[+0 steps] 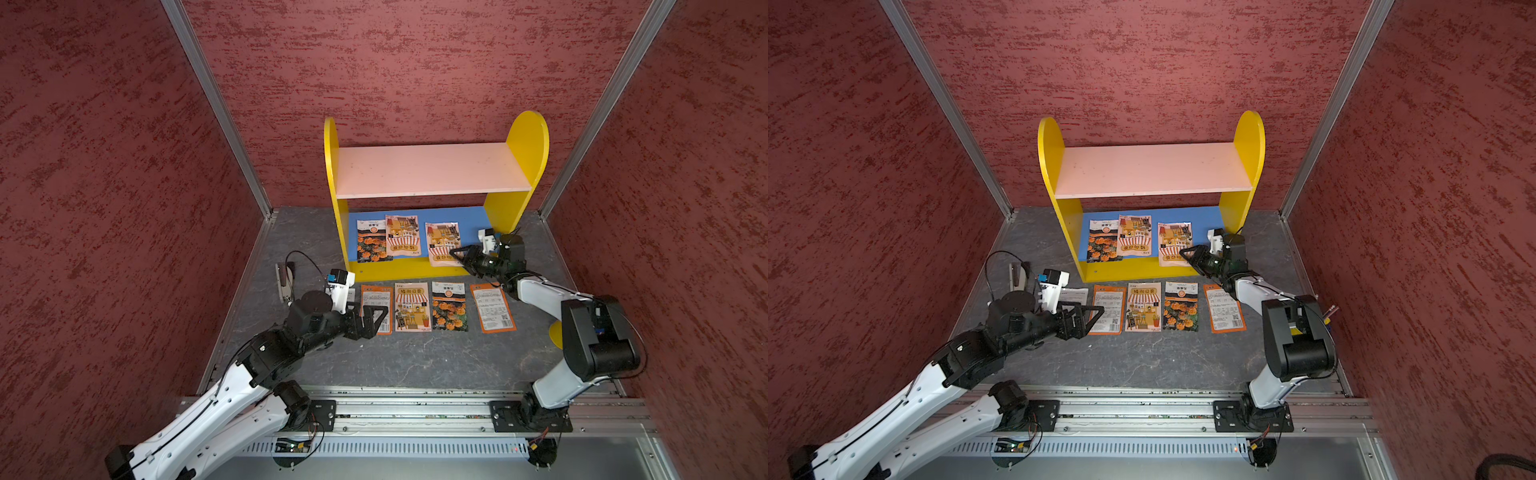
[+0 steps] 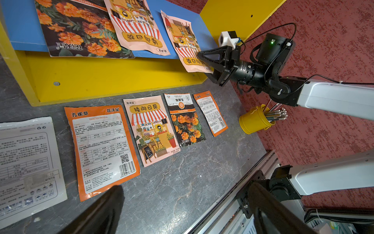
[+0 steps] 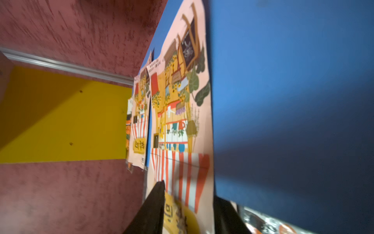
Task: Take the seed bag off the shelf
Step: Pick up the seed packet from the shelf.
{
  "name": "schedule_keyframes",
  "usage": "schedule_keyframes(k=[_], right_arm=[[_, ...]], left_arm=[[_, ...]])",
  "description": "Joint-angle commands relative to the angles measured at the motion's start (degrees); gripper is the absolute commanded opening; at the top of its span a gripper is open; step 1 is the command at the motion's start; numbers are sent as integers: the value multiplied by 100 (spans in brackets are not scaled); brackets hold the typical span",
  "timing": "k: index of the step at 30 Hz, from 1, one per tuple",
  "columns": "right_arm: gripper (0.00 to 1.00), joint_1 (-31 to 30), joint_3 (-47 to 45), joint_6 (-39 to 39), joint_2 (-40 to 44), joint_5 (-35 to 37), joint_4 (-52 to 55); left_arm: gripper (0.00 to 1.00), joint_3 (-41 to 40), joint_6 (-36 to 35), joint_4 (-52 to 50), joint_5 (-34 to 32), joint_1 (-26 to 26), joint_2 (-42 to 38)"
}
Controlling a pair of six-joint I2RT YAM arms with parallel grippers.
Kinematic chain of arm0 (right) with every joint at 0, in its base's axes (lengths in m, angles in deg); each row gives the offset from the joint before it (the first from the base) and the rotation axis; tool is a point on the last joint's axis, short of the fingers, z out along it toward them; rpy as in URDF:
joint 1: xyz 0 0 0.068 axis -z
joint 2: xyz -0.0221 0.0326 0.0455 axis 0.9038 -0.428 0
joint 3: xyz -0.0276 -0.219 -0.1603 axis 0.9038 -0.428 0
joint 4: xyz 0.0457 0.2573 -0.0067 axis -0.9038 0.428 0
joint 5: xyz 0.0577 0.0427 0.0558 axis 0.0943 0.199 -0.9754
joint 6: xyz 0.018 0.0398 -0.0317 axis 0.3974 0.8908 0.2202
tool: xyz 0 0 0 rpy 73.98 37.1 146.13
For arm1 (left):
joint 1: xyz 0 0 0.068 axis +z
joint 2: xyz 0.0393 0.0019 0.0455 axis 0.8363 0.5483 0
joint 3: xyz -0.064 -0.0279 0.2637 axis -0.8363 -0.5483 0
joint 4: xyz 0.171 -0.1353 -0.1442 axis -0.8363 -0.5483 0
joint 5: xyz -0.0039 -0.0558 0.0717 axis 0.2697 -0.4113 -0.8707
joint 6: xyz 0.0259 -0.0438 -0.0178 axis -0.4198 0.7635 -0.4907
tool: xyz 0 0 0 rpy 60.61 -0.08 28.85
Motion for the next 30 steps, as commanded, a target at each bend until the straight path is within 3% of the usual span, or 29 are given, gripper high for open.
schedule_keyframes(k=[1,4,8,14,21,30], right_arm=[[23,36,84,120,-9,-95,-430],[10,42,45,144,119,-117,-461],[1,39,-99,113,441,-165,-393],[0,12,-499,-166,1370,-472,49],[0,-165,-416,-1521,2891,-1265,2545],[0,-1010,94,-3064,4169,-1887,5226]], left_arm=[[100,-31,-70,114,56,47,-14],[100,-20,-53,102,59,51,-29],[100,47,-78,99,68,90,1],[100,325,-372,23,442,208,320],[100,862,-1109,-270,1356,599,760],[100,1438,-2034,-557,2614,1103,1313]])
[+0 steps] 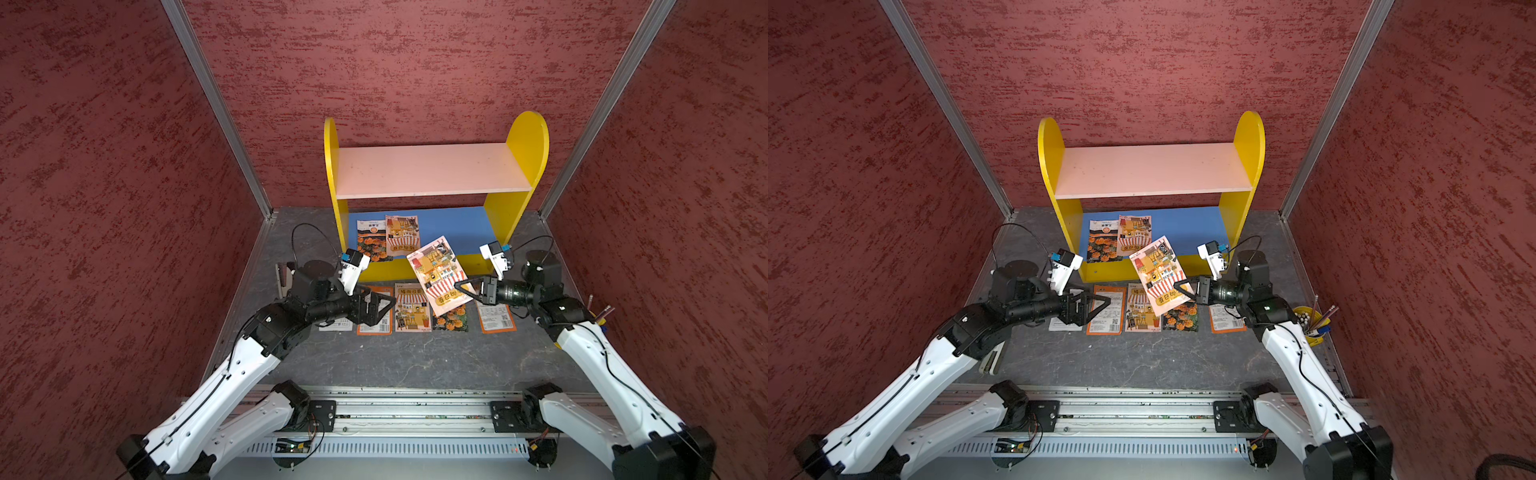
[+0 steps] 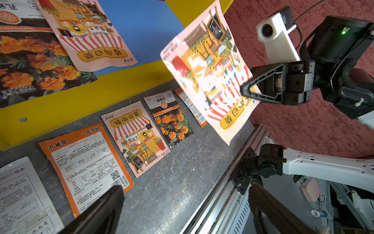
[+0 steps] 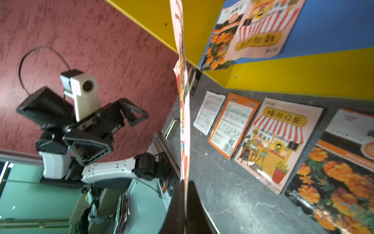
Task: Take the seed bag off the shelf
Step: Pick up the seed packet from the shelf.
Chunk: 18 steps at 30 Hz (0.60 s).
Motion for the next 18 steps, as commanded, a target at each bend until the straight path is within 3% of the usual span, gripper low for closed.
schedule_keyframes(k=[1,14,18], right_arm=[[0,-364,334,-762,309,-363,1276],[0,-1749,708,-780,83,-215,1183],[0,-1832,773,-735,68,-130,1044]], left_arm=[[100,200,-523,-124,763,175,103],[99,223,-351,986,2647,537,450],[87,122,-159,1100,3233,537,637]])
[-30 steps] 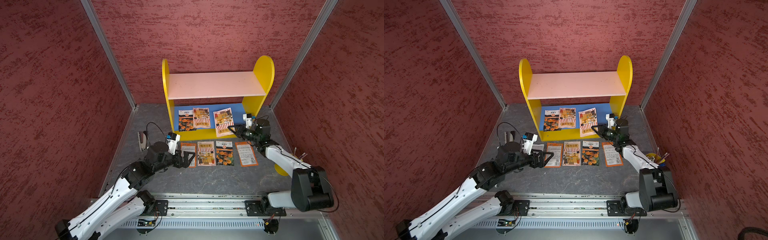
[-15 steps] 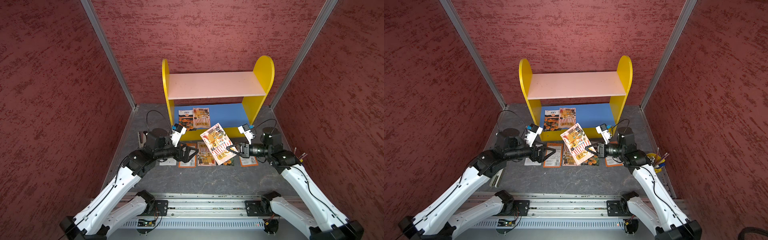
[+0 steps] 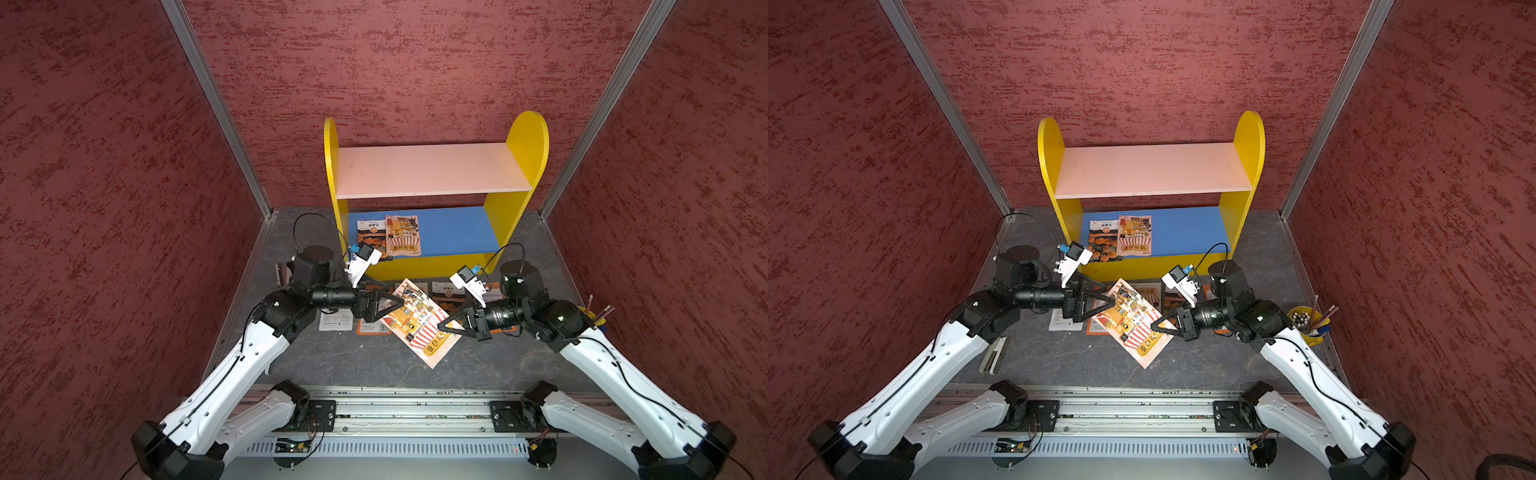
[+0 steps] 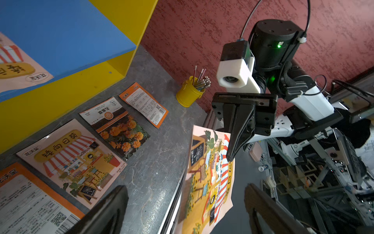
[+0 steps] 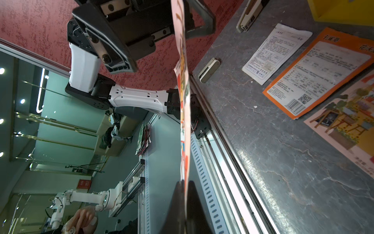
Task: Take the seed bag off the shelf
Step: Pick up the seed packet from the shelf.
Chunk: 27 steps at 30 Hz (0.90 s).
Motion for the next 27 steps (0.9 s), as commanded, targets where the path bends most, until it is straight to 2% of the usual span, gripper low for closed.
schedule_keyframes(k=[1,5,9,12,13,15,16,18,22,27], right_arm=[[0,-65,257,-21,12,94,-243],[0,-86,260,41,-63,71,-371],[0,-93,330,7,-161,113,-351],[0,-91,358,0,-175,201,-360],[3,-95,359,14,-167,240,-379],[27,-93,345,48,-136,363,-440],[34,-95,340,67,-116,426,-464],[53,-91,313,108,-32,695,-539],[65,-90,60,602,195,1178,-1163],[71,-87,-588,1563,446,1687,-2540]], left_arm=[[83,-30,117,296,701,31,90],[64,-190,280,478,917,24,154],[26,-220,487,682,1080,14,188],[8,-212,620,715,1106,2,202],[4,-224,638,714,1086,3,182],[0,-278,719,740,1011,17,105],[0,-296,758,741,960,21,58],[0,-346,860,725,747,65,-98],[0,-758,1412,1175,238,303,-614],[0,-1692,2868,2980,-138,503,-1291]])
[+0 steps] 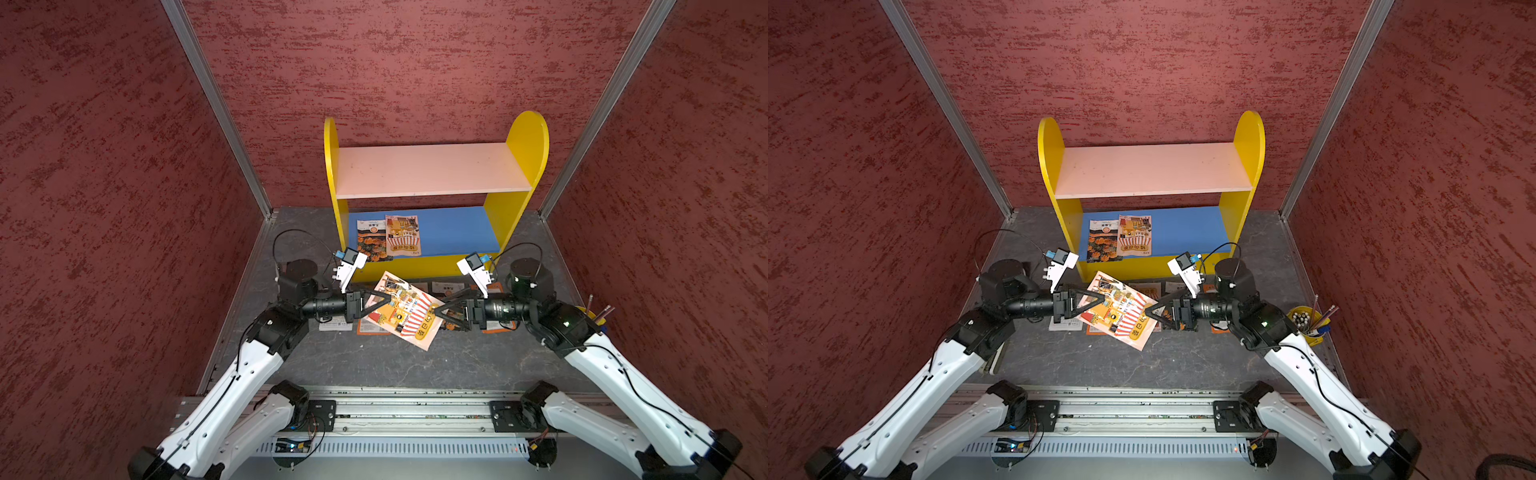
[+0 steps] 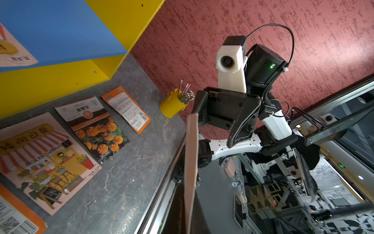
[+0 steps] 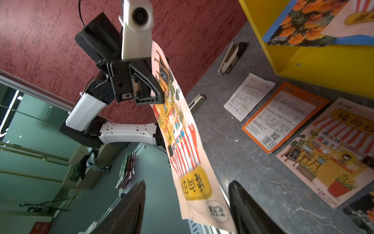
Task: Take the seed bag off the shelf
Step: Pick up the seed packet from the shelf.
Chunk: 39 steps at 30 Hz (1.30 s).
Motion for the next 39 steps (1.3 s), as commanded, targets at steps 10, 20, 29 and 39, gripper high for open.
schedule_keyframes(k=[10,20,29,39], right_arm=[[71,-44,-1252,2135,-298,377,-3750],[39,-42,-1205,2386,-511,265,-4300],[9,-74,-1155,2481,-595,200,-4356],[0,-80,-1080,2364,-260,507,-3423]], left_arm=[[0,-1236,2265,3093,-1169,64,-695],[0,-1464,2352,3363,-1360,50,-720],[0,-1535,2380,3540,-1438,10,-605],[76,-924,1524,1567,-1791,53,-731]])
